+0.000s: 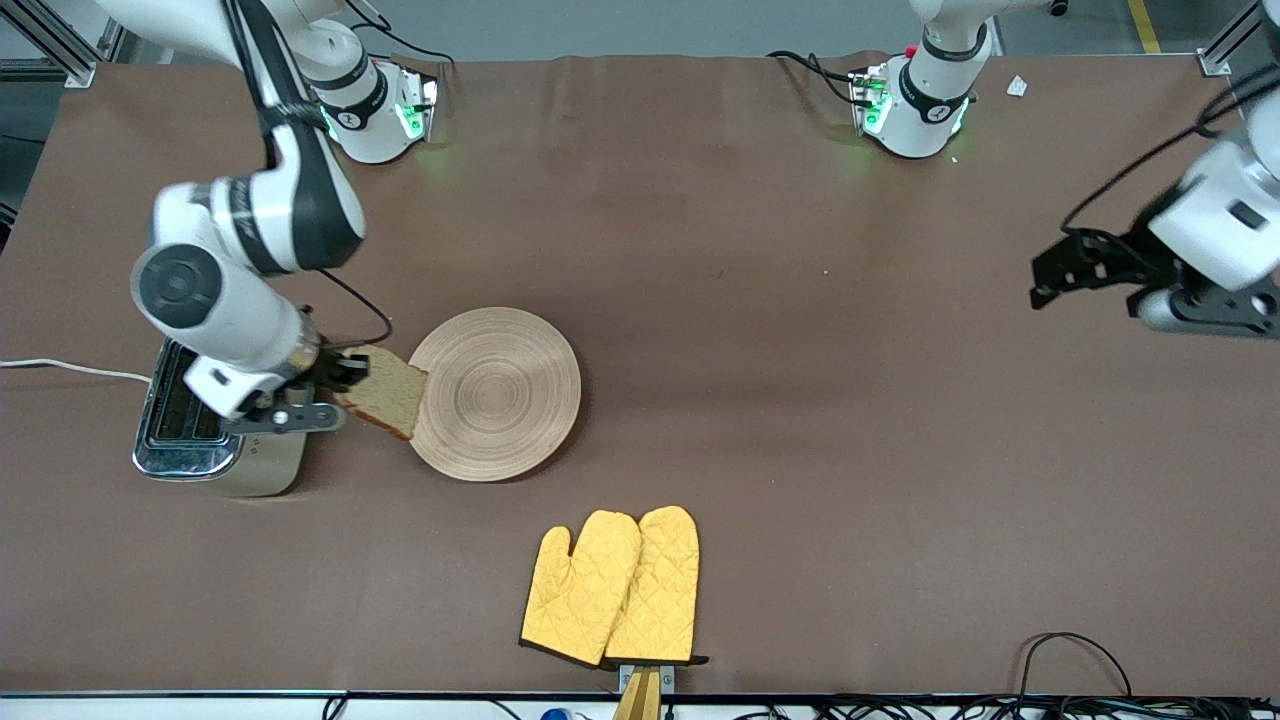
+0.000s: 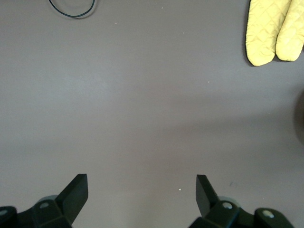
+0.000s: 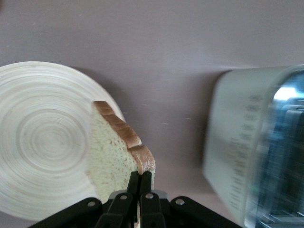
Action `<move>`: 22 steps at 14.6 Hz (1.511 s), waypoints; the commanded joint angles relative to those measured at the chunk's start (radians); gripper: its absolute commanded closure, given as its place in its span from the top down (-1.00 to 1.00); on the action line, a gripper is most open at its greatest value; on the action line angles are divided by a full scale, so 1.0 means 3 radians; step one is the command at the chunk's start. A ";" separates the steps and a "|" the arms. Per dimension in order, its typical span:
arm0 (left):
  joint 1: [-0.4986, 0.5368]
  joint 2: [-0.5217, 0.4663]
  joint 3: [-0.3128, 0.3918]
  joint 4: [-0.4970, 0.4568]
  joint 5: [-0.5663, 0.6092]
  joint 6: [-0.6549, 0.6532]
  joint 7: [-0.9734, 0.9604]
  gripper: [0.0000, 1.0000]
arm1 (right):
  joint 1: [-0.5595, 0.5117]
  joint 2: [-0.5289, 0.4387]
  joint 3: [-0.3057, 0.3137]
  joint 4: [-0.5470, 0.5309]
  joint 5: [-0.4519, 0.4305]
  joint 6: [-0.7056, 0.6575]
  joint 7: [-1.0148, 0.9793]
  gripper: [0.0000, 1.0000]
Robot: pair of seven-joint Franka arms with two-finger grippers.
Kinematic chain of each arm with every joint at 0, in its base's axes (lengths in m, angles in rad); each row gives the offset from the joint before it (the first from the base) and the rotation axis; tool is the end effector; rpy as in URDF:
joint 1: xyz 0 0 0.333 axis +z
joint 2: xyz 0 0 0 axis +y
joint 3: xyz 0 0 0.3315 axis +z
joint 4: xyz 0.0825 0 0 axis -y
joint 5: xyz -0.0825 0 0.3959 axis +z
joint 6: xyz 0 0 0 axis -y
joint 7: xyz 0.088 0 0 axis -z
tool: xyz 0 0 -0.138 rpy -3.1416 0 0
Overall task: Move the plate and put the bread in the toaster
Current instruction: 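Lift the bread with the right gripper and carry it over the toaster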
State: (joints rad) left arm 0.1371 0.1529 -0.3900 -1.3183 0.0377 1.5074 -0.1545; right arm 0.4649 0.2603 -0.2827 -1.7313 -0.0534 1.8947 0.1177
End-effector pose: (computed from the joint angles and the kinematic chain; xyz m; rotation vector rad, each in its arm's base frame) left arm 0.5943 -0.1270 0.6410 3.1083 -0.1394 0.0659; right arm 0.6222 0.1202 0.4064 3.0032 0.1347 -0.1022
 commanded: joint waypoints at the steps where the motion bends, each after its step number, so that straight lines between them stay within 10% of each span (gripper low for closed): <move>1: -0.0358 -0.0758 0.0536 -0.0977 -0.0187 0.0409 0.0009 1.00 | 0.0010 -0.0029 -0.0039 0.0253 -0.0535 -0.0352 0.0032 -0.99; 6: -0.0467 -0.0929 0.0697 -0.1286 -0.0187 0.0574 0.0004 1.00 | -0.0158 -0.0004 -0.0187 0.0371 -0.1759 -0.0461 -0.0407 -0.99; 22: -0.0258 -0.0673 0.0717 -0.0934 -0.0197 0.0533 0.0116 1.00 | -0.0169 0.0288 -0.0177 0.0412 -0.1883 -0.0696 -0.0081 -0.99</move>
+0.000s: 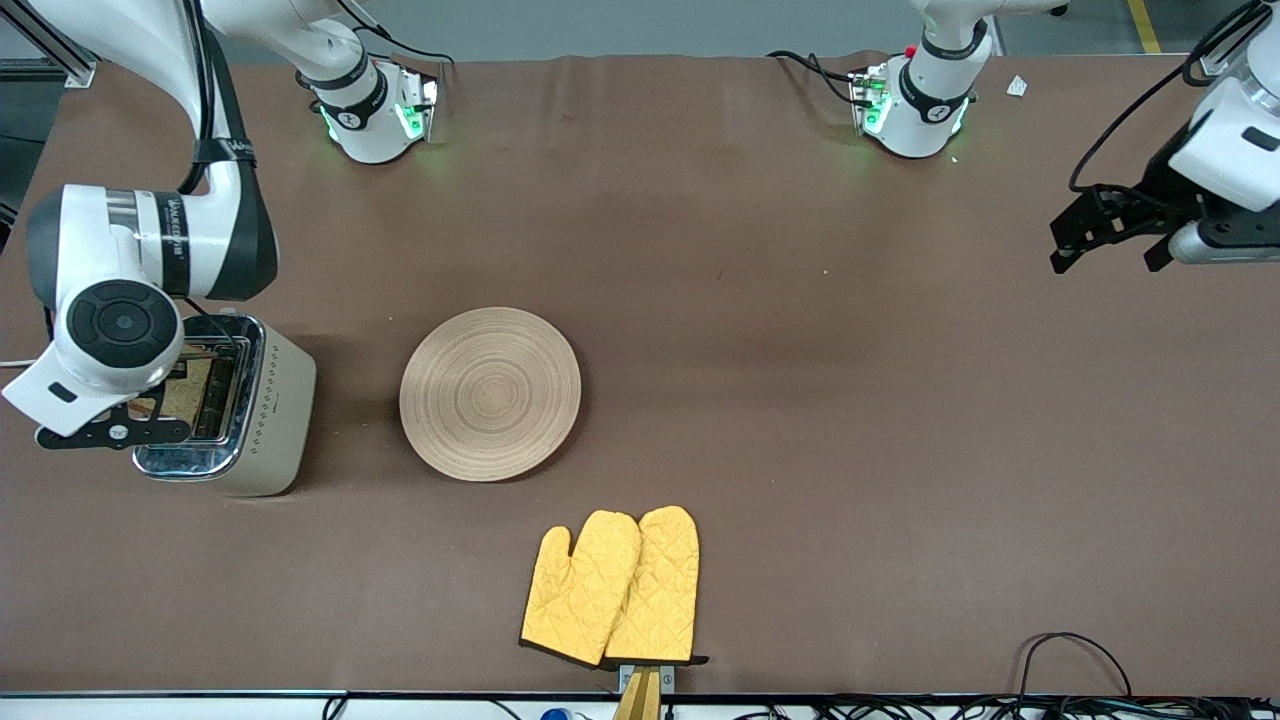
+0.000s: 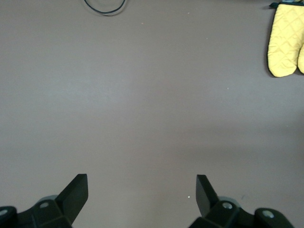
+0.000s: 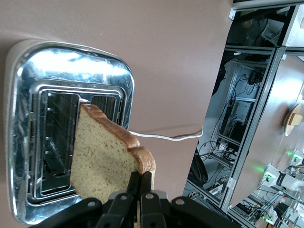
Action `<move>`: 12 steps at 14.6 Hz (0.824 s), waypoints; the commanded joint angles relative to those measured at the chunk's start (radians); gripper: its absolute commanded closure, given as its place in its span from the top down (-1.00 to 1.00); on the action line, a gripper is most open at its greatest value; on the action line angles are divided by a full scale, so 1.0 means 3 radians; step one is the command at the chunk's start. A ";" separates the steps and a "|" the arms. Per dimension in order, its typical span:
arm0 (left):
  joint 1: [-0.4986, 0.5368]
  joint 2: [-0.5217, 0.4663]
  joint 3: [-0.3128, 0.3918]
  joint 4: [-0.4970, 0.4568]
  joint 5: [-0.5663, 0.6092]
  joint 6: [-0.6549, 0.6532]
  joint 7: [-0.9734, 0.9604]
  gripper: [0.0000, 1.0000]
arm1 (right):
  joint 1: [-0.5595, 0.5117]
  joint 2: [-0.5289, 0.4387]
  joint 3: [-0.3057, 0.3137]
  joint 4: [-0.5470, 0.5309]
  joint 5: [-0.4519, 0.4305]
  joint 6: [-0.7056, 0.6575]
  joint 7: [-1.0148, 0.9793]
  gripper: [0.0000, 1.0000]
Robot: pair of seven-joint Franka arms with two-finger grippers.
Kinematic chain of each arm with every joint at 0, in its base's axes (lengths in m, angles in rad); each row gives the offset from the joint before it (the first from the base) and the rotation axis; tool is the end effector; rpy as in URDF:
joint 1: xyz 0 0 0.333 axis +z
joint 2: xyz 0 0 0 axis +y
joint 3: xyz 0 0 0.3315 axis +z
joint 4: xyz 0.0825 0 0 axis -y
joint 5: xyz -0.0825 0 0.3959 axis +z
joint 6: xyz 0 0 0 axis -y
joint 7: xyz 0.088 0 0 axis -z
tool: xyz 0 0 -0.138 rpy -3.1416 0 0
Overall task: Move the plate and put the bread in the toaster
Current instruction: 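Lift the bread with the right gripper and carry it over the toaster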
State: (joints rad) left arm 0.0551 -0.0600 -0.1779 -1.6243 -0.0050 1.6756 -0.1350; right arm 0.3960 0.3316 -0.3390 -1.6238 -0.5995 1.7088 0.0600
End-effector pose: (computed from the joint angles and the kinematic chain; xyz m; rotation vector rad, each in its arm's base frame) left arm 0.5562 -0.0723 0.6260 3.1282 0.0190 0.1725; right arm 0.6448 -0.0123 0.4308 2.4208 0.1932 -0.2342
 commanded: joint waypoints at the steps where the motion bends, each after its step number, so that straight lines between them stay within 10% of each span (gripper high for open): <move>1: 0.0031 0.0021 0.0010 0.0086 -0.0055 -0.0027 0.0046 1.00 | 0.0081 0.0091 0.0010 0.0079 -0.0067 -0.0077 0.0132 -0.99; 12: 0.0174 0.0036 0.0010 0.0086 -0.0193 -0.0078 0.0169 1.00 | 0.0265 0.0418 0.0031 0.0233 -0.0027 -0.0071 0.0490 -0.99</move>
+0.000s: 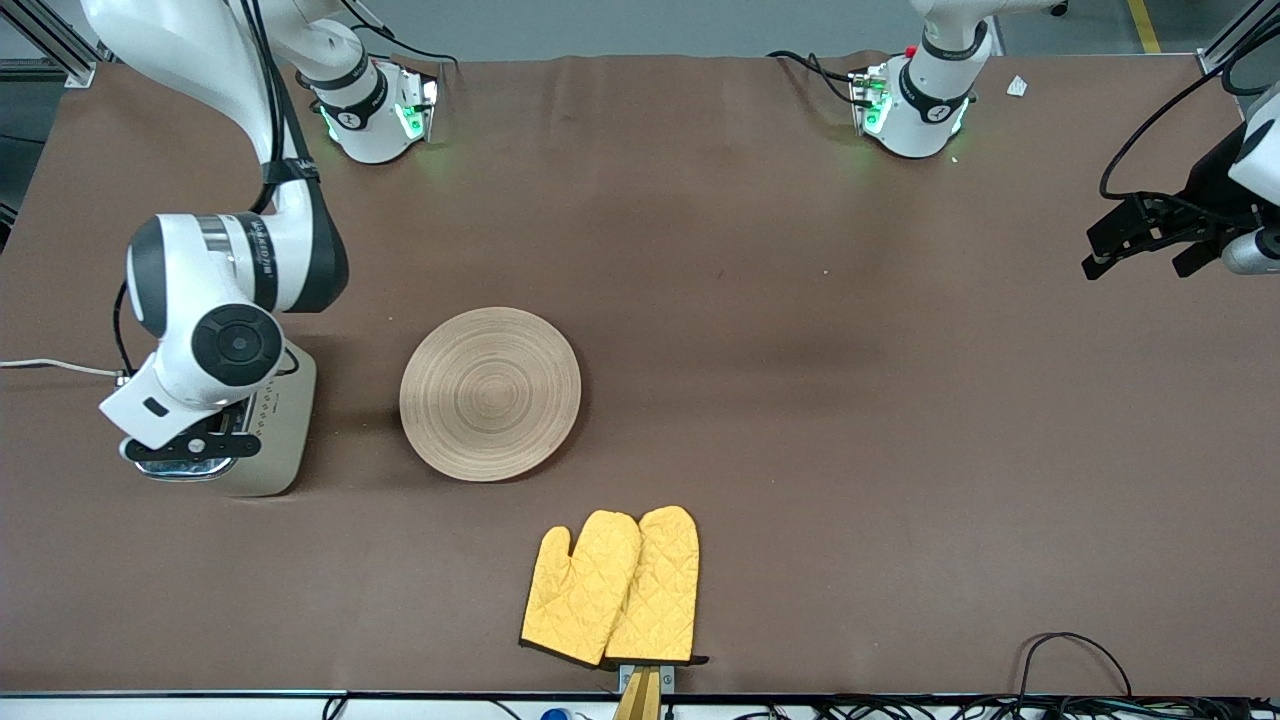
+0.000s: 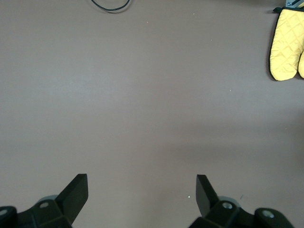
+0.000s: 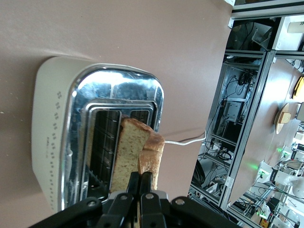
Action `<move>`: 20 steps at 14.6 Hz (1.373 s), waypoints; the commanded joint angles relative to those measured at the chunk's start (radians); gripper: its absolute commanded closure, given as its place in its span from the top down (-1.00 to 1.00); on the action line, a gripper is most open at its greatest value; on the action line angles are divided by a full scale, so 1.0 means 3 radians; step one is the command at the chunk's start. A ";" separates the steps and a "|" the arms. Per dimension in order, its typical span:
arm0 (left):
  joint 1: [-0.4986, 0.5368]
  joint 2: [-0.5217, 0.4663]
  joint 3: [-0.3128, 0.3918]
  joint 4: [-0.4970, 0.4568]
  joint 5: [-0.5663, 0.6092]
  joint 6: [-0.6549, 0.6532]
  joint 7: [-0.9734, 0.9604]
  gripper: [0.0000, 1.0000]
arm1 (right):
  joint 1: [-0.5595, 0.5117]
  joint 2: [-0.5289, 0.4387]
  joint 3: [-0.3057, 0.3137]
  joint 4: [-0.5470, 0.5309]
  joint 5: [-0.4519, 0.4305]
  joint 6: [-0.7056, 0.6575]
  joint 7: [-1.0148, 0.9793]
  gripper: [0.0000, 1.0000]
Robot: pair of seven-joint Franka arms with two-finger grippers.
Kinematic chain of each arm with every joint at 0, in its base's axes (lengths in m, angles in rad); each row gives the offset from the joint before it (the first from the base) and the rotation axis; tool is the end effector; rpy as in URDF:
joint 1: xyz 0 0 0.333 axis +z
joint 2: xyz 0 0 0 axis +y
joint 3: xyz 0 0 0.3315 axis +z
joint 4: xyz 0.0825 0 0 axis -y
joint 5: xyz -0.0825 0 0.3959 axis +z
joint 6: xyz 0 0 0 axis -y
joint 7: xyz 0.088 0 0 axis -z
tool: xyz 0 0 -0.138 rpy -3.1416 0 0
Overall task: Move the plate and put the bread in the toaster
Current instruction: 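Lower the bread into the toaster slot with the right gripper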
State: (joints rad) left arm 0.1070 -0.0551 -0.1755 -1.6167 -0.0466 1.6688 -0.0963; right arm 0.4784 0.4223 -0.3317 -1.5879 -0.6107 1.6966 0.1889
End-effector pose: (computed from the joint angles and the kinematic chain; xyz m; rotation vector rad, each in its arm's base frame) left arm 0.5598 -0.0471 0.6265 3.0916 0.0458 0.1593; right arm 0.6558 0.0495 0.3926 2.3644 0.1653 -0.2010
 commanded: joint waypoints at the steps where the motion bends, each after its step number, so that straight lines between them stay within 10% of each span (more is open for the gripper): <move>1: 0.0001 0.0020 0.0002 0.0066 -0.0049 -0.0056 0.0040 1.00 | -0.0009 0.0131 0.0012 0.0144 0.0021 -0.0031 0.0055 -0.99; 20: -0.0014 0.0020 0.0002 0.0071 0.0012 -0.0066 0.0091 1.00 | 0.0124 -0.0052 0.0078 -0.0004 0.0221 0.0117 -0.0190 -0.99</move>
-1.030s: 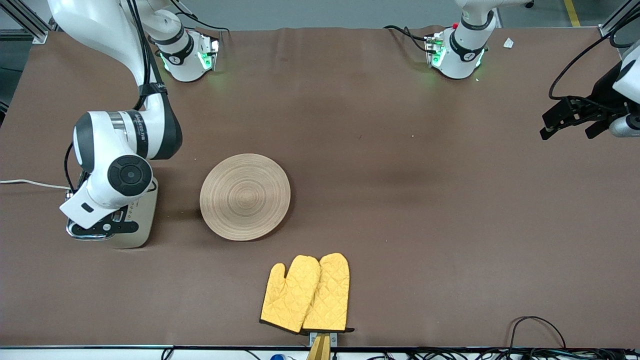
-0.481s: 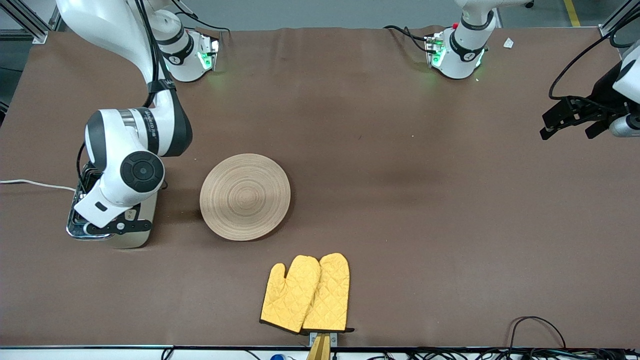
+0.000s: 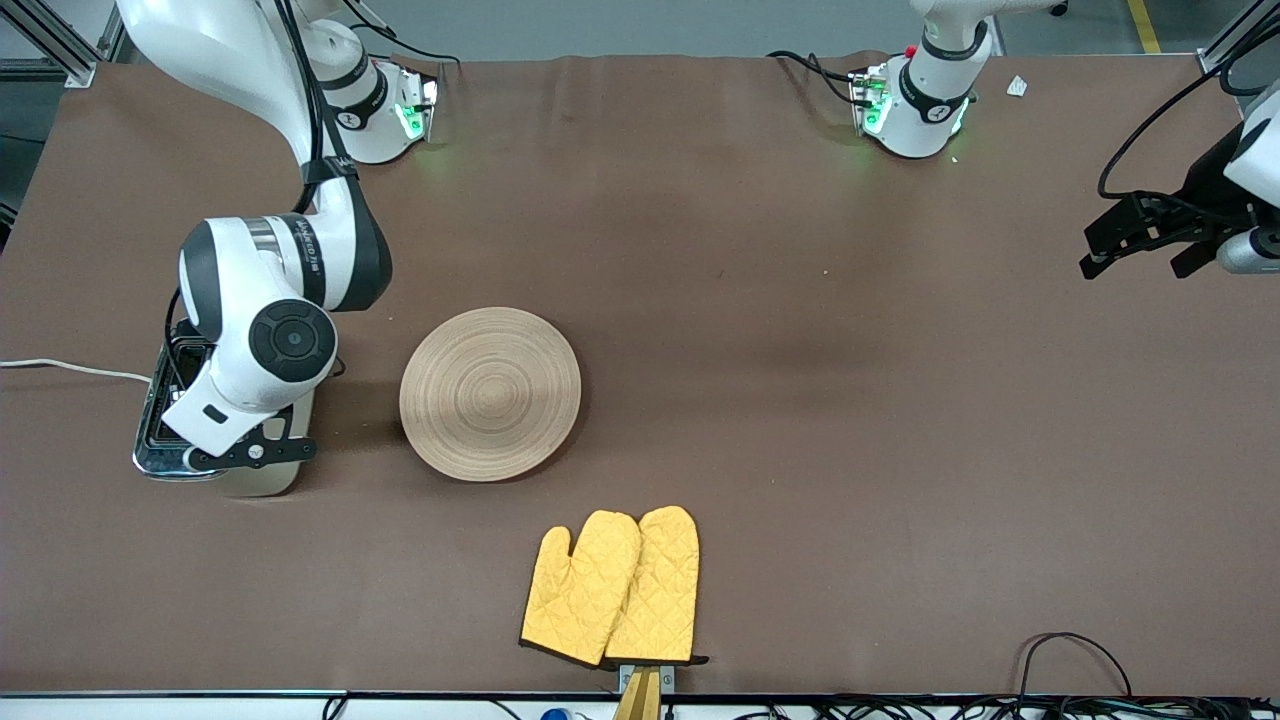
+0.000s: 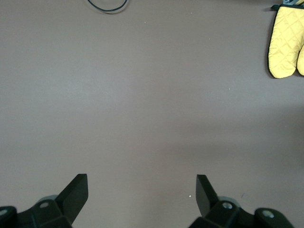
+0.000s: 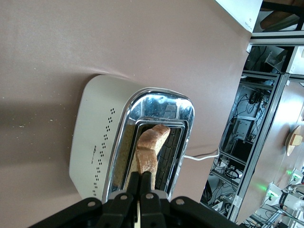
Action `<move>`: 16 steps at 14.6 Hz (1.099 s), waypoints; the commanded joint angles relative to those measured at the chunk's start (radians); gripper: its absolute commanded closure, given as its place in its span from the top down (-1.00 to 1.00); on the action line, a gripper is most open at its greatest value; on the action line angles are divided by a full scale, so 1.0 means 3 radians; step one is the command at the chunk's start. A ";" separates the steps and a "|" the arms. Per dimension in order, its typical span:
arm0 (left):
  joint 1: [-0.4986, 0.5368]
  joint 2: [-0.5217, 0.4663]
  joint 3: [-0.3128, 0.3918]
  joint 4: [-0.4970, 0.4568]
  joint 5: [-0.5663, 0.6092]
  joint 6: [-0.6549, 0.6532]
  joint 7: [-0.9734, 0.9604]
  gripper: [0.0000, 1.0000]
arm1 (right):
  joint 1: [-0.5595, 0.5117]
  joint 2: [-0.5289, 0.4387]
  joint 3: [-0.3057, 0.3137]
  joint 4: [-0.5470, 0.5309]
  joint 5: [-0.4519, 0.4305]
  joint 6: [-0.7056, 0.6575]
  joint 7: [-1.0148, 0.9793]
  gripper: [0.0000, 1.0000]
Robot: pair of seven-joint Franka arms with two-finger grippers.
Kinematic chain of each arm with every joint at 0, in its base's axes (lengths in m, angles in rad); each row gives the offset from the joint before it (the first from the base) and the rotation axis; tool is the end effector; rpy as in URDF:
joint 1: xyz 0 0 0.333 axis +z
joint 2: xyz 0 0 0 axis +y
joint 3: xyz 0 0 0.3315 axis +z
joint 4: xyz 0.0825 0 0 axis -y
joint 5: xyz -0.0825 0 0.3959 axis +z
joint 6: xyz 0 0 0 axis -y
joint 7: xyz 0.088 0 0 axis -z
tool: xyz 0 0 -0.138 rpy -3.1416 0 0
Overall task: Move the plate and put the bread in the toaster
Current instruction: 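Lower the bread into the toaster slot with the right gripper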
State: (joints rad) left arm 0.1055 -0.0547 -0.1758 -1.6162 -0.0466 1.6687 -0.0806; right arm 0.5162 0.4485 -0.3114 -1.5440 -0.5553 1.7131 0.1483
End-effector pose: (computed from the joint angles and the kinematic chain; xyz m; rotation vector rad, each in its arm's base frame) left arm 0.5599 -0.0481 0.6265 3.0925 0.0188 0.1598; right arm 0.6618 0.0977 0.3902 2.4147 0.2731 -0.1689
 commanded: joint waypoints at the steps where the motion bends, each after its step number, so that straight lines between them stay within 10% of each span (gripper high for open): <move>1: -0.0004 0.0019 0.0003 0.0069 0.0012 -0.0066 0.0039 1.00 | 0.0002 -0.0155 0.0015 -0.0161 0.0036 0.0057 -0.0060 -0.99; 16: -0.0004 0.0014 -0.0002 0.0069 0.0007 -0.0076 0.0039 1.00 | -0.0299 -0.0258 -0.0005 -0.0360 0.0051 0.0133 -0.0791 -0.99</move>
State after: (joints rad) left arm 0.1053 -0.0547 -0.1762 -1.6161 -0.0466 1.6660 -0.0805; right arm 0.4515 0.3957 -0.3201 -1.6003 -0.5339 1.7064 -0.0669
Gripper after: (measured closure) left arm 0.000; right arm 0.965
